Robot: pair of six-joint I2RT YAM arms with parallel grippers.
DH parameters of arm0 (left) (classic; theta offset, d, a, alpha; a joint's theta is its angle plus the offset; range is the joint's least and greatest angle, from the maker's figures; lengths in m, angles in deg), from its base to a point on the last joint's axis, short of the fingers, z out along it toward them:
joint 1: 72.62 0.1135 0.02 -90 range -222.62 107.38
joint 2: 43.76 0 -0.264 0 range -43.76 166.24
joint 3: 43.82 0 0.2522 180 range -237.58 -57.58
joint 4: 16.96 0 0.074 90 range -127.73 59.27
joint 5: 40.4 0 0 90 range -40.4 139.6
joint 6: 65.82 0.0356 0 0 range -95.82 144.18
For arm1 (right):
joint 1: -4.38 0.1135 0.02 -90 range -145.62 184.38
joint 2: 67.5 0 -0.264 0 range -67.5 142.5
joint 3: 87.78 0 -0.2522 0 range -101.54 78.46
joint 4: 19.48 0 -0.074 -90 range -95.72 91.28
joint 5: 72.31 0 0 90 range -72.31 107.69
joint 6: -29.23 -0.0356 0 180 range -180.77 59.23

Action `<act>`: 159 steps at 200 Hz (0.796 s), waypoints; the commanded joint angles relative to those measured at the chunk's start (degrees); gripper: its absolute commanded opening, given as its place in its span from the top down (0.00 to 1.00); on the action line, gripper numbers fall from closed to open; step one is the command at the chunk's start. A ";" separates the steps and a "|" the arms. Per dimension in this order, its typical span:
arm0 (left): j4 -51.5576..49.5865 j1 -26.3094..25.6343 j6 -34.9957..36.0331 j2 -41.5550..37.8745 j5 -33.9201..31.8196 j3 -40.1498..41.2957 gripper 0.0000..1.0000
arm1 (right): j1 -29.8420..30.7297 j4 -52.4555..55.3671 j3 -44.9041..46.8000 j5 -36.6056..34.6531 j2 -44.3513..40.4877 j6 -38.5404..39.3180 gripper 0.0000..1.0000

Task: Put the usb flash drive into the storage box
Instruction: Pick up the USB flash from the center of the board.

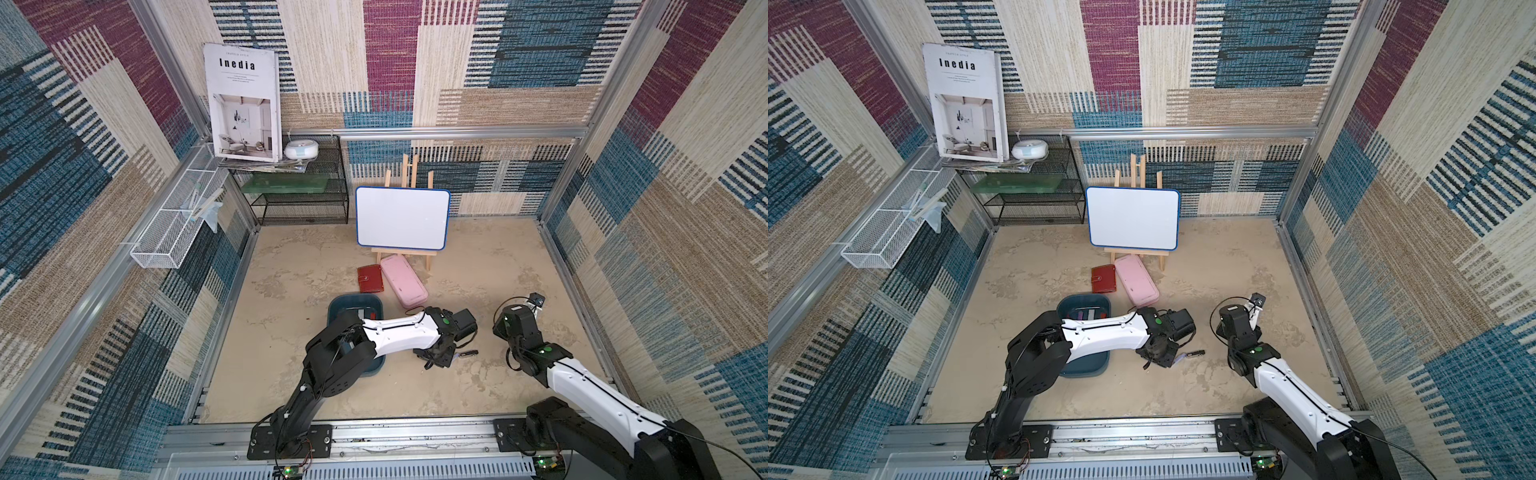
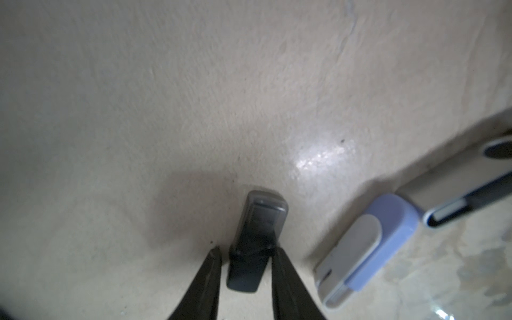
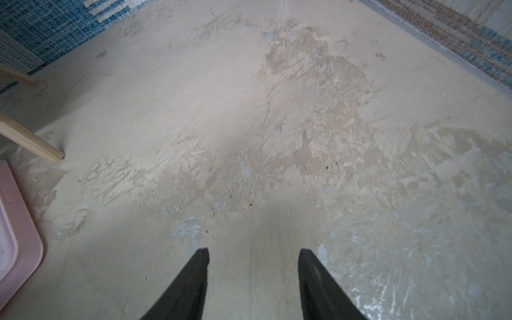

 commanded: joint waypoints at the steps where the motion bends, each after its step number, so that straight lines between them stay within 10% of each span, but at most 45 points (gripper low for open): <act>1: -3.06 0.29 2.06 2.16 0.68 -0.98 0.66 | 0.03 -1.57 -0.33 0.04 -0.02 -0.09 0.43; 159: -1.44 1.52 3.97 3.27 1.25 -1.70 0.86 | 0.02 -1.90 -0.25 0.44 0.33 -0.07 0.43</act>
